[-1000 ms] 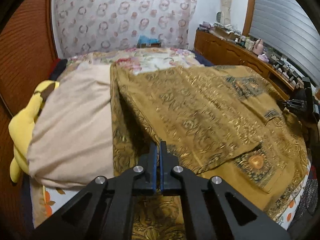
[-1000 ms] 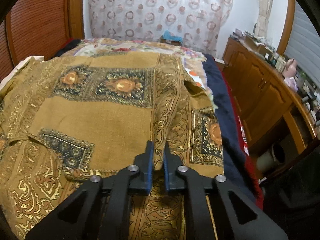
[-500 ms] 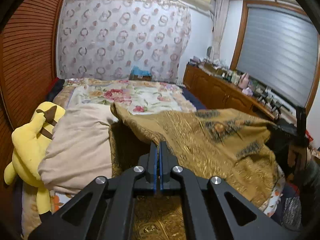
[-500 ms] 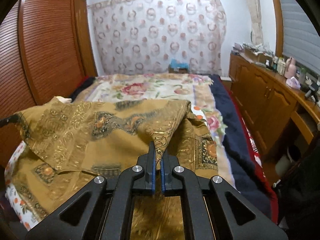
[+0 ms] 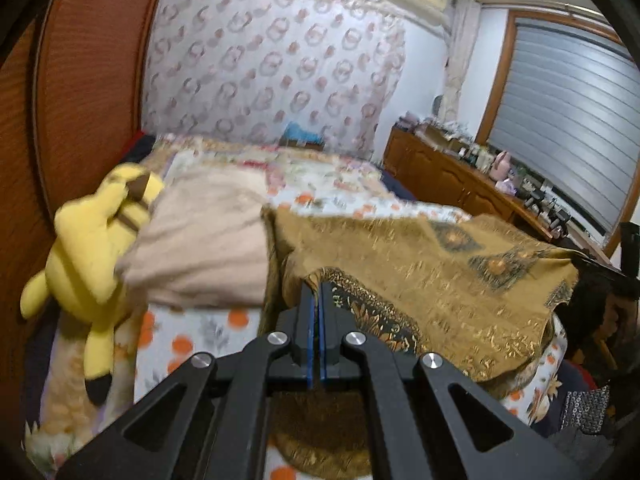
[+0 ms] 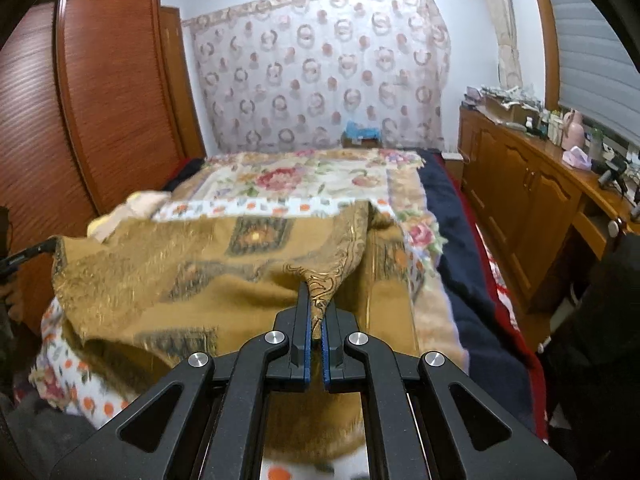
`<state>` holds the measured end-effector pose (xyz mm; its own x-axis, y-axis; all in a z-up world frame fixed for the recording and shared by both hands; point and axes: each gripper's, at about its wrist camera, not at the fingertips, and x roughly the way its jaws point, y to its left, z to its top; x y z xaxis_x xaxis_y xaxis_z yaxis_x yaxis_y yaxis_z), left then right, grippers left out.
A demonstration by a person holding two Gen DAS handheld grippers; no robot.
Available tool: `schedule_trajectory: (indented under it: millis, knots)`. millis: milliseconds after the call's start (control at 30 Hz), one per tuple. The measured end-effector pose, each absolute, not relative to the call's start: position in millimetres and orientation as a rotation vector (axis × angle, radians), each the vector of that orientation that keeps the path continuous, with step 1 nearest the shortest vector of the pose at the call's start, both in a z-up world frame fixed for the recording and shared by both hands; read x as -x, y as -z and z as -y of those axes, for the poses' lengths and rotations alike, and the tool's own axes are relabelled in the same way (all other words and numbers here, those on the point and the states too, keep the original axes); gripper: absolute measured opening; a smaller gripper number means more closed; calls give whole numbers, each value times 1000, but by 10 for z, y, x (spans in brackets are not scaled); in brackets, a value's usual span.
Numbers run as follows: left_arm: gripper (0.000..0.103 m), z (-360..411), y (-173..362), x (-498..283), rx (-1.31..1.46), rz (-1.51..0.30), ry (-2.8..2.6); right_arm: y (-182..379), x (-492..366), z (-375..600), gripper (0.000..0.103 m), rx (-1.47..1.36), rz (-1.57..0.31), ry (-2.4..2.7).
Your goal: Fold small clothes
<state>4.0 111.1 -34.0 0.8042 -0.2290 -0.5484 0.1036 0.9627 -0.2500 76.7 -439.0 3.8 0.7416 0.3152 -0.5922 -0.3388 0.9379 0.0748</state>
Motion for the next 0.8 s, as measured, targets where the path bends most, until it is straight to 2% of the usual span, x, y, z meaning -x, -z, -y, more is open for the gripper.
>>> schedule_trajectory:
  millis: [267,500,633,800]
  knots:
    - [0,-1093,762,164,261,-705,159,480,-710,4372,2,81,-772,-308]
    - [0,-1029,926,292,251,-768,138,558,-712,4327,2,100,-801,-295]
    - [0,-1016,911,287,238,-763,123,471,-725,4276,13,132,-776,-265]
    - [0,-1011,840,302,227,-727,116,426,-768,4280,18,134,-756,-244]
